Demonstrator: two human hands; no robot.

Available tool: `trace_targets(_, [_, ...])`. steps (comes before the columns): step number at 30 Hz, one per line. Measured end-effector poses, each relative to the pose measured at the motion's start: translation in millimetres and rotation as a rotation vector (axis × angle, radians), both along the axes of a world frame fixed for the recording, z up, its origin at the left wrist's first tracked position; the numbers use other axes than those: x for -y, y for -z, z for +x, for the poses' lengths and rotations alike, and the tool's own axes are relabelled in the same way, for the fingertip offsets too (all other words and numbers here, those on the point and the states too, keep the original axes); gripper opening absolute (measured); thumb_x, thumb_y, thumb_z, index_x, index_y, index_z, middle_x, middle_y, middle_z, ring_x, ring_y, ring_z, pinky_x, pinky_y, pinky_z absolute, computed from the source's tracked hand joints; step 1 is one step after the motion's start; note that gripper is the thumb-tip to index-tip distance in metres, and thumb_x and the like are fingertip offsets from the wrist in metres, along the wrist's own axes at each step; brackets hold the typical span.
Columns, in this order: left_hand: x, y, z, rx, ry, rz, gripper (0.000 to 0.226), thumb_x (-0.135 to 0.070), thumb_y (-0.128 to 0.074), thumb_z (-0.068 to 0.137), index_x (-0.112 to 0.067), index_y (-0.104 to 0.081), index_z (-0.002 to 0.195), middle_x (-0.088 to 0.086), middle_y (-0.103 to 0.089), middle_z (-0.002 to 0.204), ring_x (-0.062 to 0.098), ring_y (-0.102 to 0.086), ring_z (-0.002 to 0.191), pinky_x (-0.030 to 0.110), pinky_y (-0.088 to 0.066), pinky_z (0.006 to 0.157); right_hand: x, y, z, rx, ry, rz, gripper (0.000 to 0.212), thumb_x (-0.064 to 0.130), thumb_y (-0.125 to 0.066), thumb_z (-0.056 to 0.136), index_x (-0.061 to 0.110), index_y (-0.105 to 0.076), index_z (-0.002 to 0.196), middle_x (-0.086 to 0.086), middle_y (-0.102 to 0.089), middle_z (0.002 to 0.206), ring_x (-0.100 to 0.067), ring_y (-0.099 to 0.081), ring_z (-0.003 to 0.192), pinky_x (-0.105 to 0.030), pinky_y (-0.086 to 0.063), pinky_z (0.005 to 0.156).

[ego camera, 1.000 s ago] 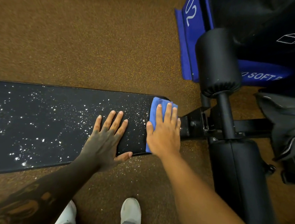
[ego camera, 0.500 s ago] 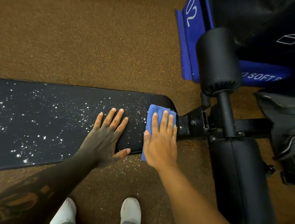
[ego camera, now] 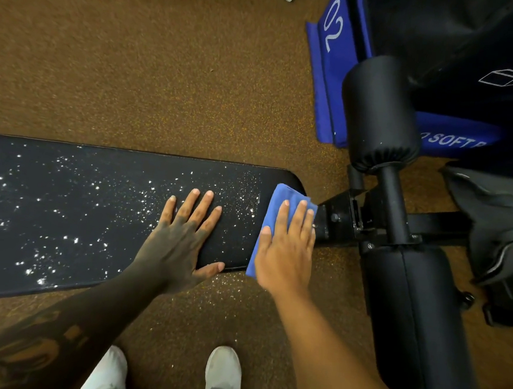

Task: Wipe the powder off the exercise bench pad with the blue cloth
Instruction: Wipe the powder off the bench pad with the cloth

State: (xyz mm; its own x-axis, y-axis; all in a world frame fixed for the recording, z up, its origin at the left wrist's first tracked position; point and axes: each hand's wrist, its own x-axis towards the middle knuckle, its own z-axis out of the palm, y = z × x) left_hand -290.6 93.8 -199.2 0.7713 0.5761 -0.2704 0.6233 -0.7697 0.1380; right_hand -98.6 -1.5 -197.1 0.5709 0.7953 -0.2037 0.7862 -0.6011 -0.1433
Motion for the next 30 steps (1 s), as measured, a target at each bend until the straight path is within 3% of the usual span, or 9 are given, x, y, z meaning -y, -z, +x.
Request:
trace_targets(7, [0, 0, 0, -0.019, 0.006, 0.008, 0.104, -0.087, -0.013, 0.083, -0.017, 0.012, 0.157, 0.014, 0.018, 0.165, 0.034, 0.017, 0.153, 0.059, 0.006, 0.122, -38, 3, 10, -0.037, 0.304, 0.022, 0.063, 0.038, -0.031, 0.1, 0.017, -0.013, 0.156, -0.017, -0.004, 0.164, -0.036, -0.004, 0.15, -0.05, -0.015, 0.119])
trace_targets(13, [0, 2, 0, -0.018, 0.016, 0.02, 0.102, -0.084, -0.017, 0.086, -0.012, -0.014, 0.159, 0.016, -0.004, 0.167, 0.036, -0.003, 0.155, 0.065, -0.011, 0.121, 10, 2, -24, 0.022, -0.014, -0.005, 0.066, 0.044, -0.016, 0.098, 0.017, -0.007, 0.157, -0.017, 0.003, 0.164, -0.036, 0.006, 0.15, -0.051, -0.006, 0.121])
trace_targets(17, [-3, 3, -2, -0.018, 0.048, 0.035, 0.106, -0.087, -0.013, 0.084, -0.014, -0.006, 0.159, 0.016, 0.002, 0.167, 0.036, 0.002, 0.155, 0.065, -0.009, 0.122, -13, 1, 14, 0.051, -0.2, -0.023, 0.064, 0.043, -0.018, 0.098, 0.02, -0.008, 0.157, -0.015, 0.007, 0.164, -0.034, 0.009, 0.151, -0.05, -0.003, 0.122])
trace_targets(21, [-4, 3, -4, -0.036, 0.067, 0.038, 0.111, -0.091, -0.016, 0.08, -0.015, 0.0, 0.159, 0.017, 0.006, 0.167, 0.036, 0.007, 0.155, 0.064, -0.005, 0.122, -25, -1, 12, 0.068, -0.166, -0.034, 0.064, 0.042, -0.022, 0.1, 0.018, -0.005, 0.157, -0.016, 0.008, 0.164, -0.035, 0.011, 0.15, -0.051, -0.002, 0.122])
trace_targets(25, [-4, 2, -3, -0.04, 0.051, 0.041, 0.116, -0.093, -0.025, 0.077, -0.012, -0.007, 0.159, 0.016, 0.004, 0.168, 0.036, 0.005, 0.155, 0.065, -0.006, 0.122, 11, -3, -8, 0.05, -0.333, -0.068, 0.064, 0.045, -0.015, 0.1, 0.02, 0.007, 0.156, -0.014, 0.013, 0.164, -0.032, 0.016, 0.15, -0.049, 0.002, 0.122])
trace_targets(30, [-2, -1, -5, -0.051, -0.032, 0.027, 0.125, -0.097, -0.022, 0.072, -0.01, 0.0, 0.158, 0.015, 0.008, 0.168, 0.034, 0.009, 0.155, 0.067, -0.002, 0.121, -26, 0, 11, 0.058, -0.325, -0.048, 0.063, 0.041, -0.023, 0.101, 0.023, -0.001, 0.157, -0.013, 0.008, 0.165, -0.031, 0.011, 0.151, -0.051, -0.004, 0.122])
